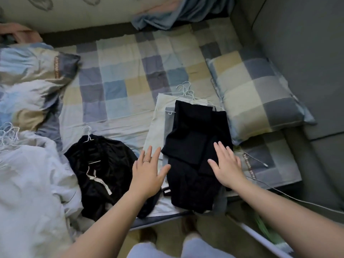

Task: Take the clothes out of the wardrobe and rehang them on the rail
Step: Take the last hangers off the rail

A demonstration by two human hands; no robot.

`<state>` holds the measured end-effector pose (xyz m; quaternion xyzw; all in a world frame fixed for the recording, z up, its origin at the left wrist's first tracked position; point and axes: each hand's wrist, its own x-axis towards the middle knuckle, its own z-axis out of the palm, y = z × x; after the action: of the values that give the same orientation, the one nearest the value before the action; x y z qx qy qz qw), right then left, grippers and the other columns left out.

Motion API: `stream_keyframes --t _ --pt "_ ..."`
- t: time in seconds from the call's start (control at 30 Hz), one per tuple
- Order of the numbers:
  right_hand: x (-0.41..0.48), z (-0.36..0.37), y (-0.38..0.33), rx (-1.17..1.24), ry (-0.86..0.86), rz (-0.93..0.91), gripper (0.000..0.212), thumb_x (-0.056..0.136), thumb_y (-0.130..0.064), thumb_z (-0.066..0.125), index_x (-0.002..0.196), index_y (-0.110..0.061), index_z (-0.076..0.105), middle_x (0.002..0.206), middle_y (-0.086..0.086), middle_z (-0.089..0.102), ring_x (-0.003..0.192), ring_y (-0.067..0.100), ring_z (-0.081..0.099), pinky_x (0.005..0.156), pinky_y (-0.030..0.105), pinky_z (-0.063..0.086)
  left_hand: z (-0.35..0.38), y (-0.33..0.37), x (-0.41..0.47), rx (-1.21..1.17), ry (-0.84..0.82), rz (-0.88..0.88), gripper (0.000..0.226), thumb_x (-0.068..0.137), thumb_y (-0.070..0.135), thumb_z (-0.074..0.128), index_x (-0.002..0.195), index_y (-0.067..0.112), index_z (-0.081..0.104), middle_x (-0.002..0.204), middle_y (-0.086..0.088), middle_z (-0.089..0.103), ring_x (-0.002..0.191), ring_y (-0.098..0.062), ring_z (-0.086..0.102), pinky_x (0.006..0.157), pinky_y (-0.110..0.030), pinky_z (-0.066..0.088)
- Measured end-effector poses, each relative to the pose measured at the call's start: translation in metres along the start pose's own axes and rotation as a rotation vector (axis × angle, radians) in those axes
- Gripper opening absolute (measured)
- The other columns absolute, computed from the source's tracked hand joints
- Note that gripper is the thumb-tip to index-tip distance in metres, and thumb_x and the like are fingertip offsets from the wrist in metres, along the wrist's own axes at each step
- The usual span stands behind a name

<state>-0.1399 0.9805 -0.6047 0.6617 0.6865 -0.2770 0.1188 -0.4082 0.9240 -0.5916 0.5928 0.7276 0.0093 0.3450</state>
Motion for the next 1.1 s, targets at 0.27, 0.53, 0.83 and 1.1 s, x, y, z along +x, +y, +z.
stream_keyframes --t 0.27,0.53,0.83,1.1 --pt "0.101 -0.001 0.083 0.065 -0.023 0.096 0.066 0.101 -0.050 0.032 0.156 -0.028 0.004 0.164 -0.010 0.001 0.150 0.020 0.003 0.117 0.049 0.014 0.049 0.033 0.122 -0.081 -0.053 -0.024 0.072 0.099 0.058 0.038 0.159 0.029 0.011 0.167 -0.001 0.006 0.154 -0.022 0.002 0.124 -0.039 0.010" --pt "0.270 0.037 0.120 0.077 0.019 0.116 0.066 0.100 -0.050 0.034 0.156 -0.026 0.008 0.164 -0.008 0.004 0.150 0.020 0.008 0.118 0.047 0.015 0.105 0.006 0.300 -0.109 0.009 -0.034 0.076 0.097 0.053 0.047 0.158 0.021 0.016 0.165 -0.004 0.018 0.153 -0.022 0.010 0.123 -0.040 0.015" --pt "0.420 0.080 0.141 0.108 0.167 0.206 0.067 0.098 -0.056 0.033 0.152 -0.019 0.018 0.159 0.009 0.021 0.143 0.035 0.024 0.115 0.051 0.023 0.141 -0.009 0.446 -0.429 0.215 -0.191 0.079 0.096 0.047 0.057 0.157 0.013 0.020 0.159 -0.011 0.028 0.145 -0.026 0.032 0.120 -0.042 0.026" --pt "0.459 0.080 0.141 0.254 0.234 0.336 0.065 0.097 -0.052 0.043 0.147 -0.013 0.030 0.148 0.022 0.034 0.135 0.043 0.033 0.111 0.047 0.029 0.142 -0.009 0.477 -0.459 0.293 -0.261 0.083 0.093 0.044 0.064 0.156 0.011 0.021 0.160 -0.011 0.028 0.148 -0.027 0.026 0.118 -0.040 0.025"
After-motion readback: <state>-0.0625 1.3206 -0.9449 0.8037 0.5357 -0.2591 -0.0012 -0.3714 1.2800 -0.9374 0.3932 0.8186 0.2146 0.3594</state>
